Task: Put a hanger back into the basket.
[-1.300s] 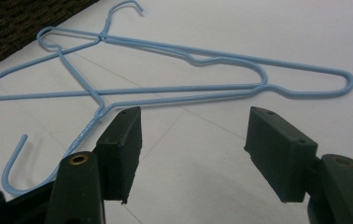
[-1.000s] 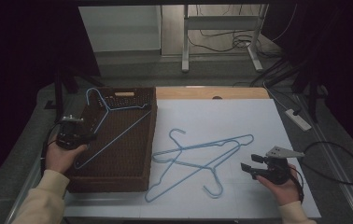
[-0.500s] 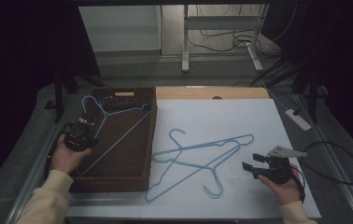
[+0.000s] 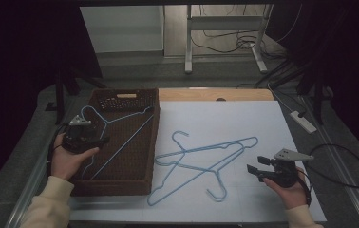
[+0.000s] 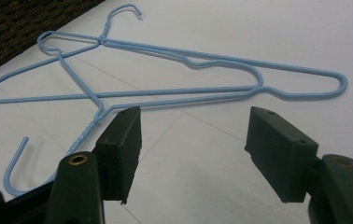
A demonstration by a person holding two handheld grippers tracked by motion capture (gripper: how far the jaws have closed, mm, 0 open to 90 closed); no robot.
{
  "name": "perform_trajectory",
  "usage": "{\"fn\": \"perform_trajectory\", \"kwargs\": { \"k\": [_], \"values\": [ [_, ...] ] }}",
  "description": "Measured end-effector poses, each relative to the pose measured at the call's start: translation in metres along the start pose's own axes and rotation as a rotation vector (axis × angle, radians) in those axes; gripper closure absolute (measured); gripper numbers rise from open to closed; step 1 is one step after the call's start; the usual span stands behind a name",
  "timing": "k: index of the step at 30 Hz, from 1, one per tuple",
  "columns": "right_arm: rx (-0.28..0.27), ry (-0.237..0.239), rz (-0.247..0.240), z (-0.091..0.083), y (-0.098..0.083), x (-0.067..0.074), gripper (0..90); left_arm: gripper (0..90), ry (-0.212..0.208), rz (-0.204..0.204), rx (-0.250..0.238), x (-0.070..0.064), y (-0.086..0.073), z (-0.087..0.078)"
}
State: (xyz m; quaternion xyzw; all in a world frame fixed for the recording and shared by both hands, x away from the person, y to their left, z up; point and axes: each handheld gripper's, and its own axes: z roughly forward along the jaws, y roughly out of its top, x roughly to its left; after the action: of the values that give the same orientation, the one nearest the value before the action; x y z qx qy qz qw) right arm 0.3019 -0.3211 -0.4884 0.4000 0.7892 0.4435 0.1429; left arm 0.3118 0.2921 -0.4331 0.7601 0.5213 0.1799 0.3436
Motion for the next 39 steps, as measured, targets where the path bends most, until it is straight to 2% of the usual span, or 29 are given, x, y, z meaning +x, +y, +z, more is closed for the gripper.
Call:
{"fn": "perform_trajectory", "kwargs": {
  "k": [1, 4, 11, 12, 14, 15, 17, 20, 22, 26, 28, 34, 39],
  "values": [
    [0.001, 0.000, 0.000, 0.000, 0.000, 0.000, 36.5, 37.0, 0.000, 0.000, 0.000, 0.000, 0.000, 0.000],
    [0.001, 0.000, 0.000, 0.000, 0.000, 0.000, 36.5, 36.7, -0.062, 0.012, -0.052, -0.009, -0.001, -0.009],
    [0.007, 0.001, 0.000, 0.002, 0.000, 0.000, 36.4, 36.6, -0.152, 0.045, -0.135, -0.030, -0.004, -0.020],
    [0.007, 0.001, 0.000, 0.002, 0.000, 0.000, 36.4, 36.6, -0.152, 0.045, -0.135, -0.030, -0.004, -0.020],
    [0.007, -0.001, 0.003, 0.002, 0.000, 0.000, 36.4, 36.9, -0.172, 0.056, -0.177, -0.039, -0.006, -0.022],
    [0.007, -0.001, 0.003, 0.002, 0.000, 0.000, 36.4, 37.0, -0.172, 0.056, -0.177, -0.039, -0.006, -0.022],
    [0.004, -0.003, 0.004, 0.002, 0.000, 0.000, 36.4, 36.9, -0.208, 0.075, -0.199, -0.049, -0.007, -0.024],
    [0.005, -0.004, 0.003, 0.002, 0.000, 0.000, 36.3, 36.9, -0.228, 0.084, -0.206, -0.055, -0.009, -0.024],
    [0.006, -0.006, 0.006, 0.002, 0.000, 0.000, 36.3, 37.0, -0.258, 0.096, -0.222, -0.063, -0.011, -0.026],
    [0.004, -0.009, 0.009, 0.001, 0.001, 0.000, 36.4, 36.7, -0.287, 0.116, -0.224, -0.070, -0.013, -0.025],
    [-0.001, -0.014, 0.010, 0.000, 0.001, 0.001, 36.3, 36.6, -0.313, 0.118, -0.223, -0.074, -0.014, -0.023],
    [-0.008, -0.018, 0.009, -0.002, 0.002, 0.002, 36.3, 36.7, -0.336, 0.118, -0.229, -0.082, -0.017, -0.020],
    [-0.014, -0.017, 0.008, -0.004, 0.002, 0.003, 36.3, 36.7, -0.350, 0.132, -0.212, -0.092, -0.019, -0.016]
  ]
}}
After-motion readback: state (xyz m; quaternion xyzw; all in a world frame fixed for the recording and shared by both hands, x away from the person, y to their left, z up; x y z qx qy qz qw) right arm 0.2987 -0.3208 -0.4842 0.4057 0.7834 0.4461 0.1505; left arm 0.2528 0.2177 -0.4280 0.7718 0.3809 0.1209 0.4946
